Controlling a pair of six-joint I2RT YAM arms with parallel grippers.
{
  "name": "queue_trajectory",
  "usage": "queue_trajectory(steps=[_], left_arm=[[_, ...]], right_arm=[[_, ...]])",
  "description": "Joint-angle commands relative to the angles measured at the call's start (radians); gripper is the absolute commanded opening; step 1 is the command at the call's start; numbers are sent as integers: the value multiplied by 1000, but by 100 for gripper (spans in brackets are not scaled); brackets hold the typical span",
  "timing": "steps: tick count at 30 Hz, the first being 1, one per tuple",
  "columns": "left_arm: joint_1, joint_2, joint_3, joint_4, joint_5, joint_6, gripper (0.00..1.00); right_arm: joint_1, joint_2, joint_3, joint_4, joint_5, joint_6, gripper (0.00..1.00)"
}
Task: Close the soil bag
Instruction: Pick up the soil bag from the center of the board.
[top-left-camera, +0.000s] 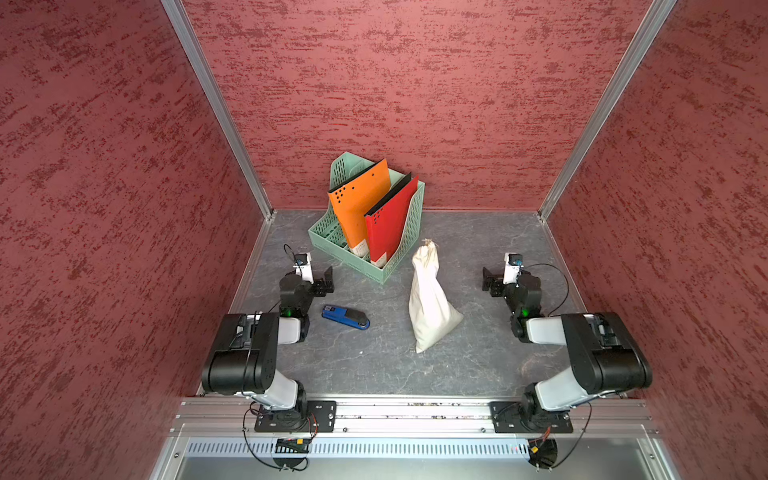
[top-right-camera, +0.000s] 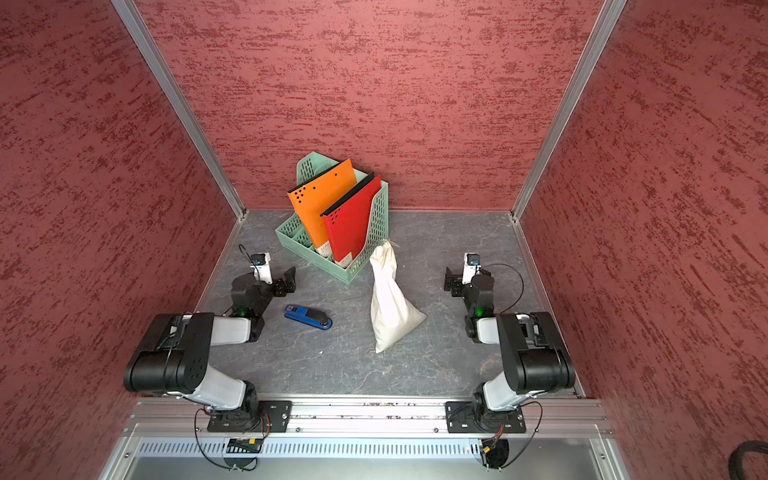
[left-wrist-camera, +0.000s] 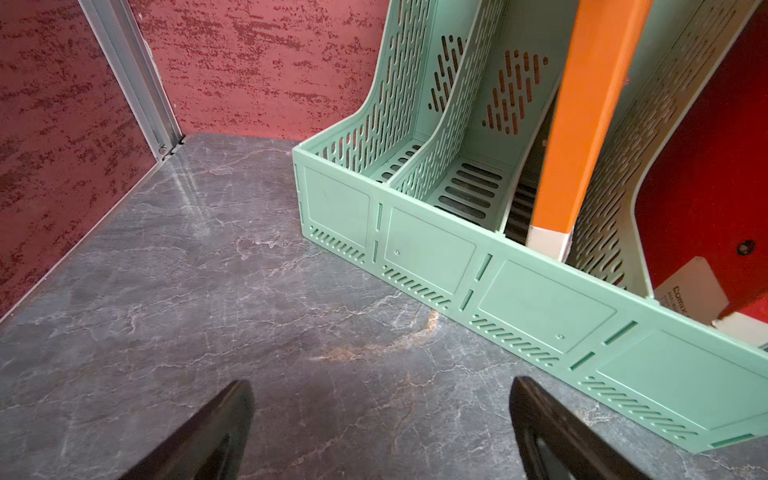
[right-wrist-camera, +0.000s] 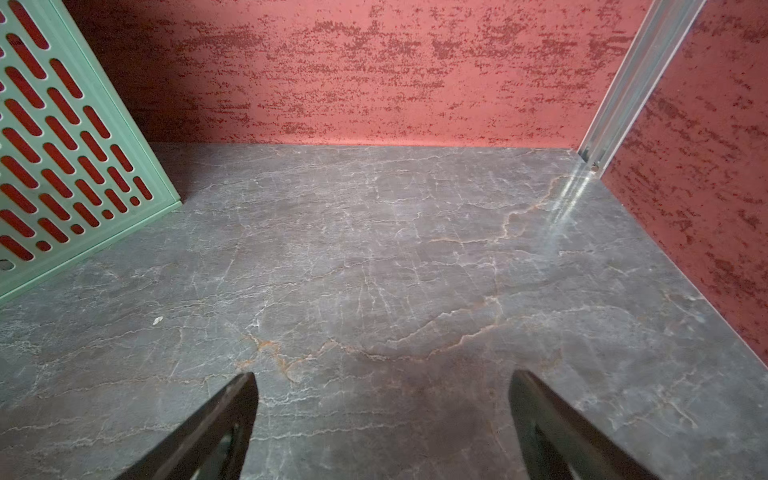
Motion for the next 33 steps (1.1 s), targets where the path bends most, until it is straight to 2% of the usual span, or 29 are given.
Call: queue_trajectory(steps=[1,21,24,29,31,33], left_arm=[[6,-5,16,14,10,4,100],[5,-5,17,15,8,5,100],[4,-43,69,-103,-13,-4,100],[20,-105,210,-455,-30,-27,100],[32,-129,256,-589,-34,-49,100],[45,-156,287,-702,-18,-66,100]], right_arm=[[-8,0,5,31,17,10,98],[-14,-2,8,21,10,13,99],[-14,-5,11,21,12,16,99],[-14,-52,30,-47,111,52,98],[-14,-81,56,-124,146,62,98],[-14,-140,129,-286,173,81,99]])
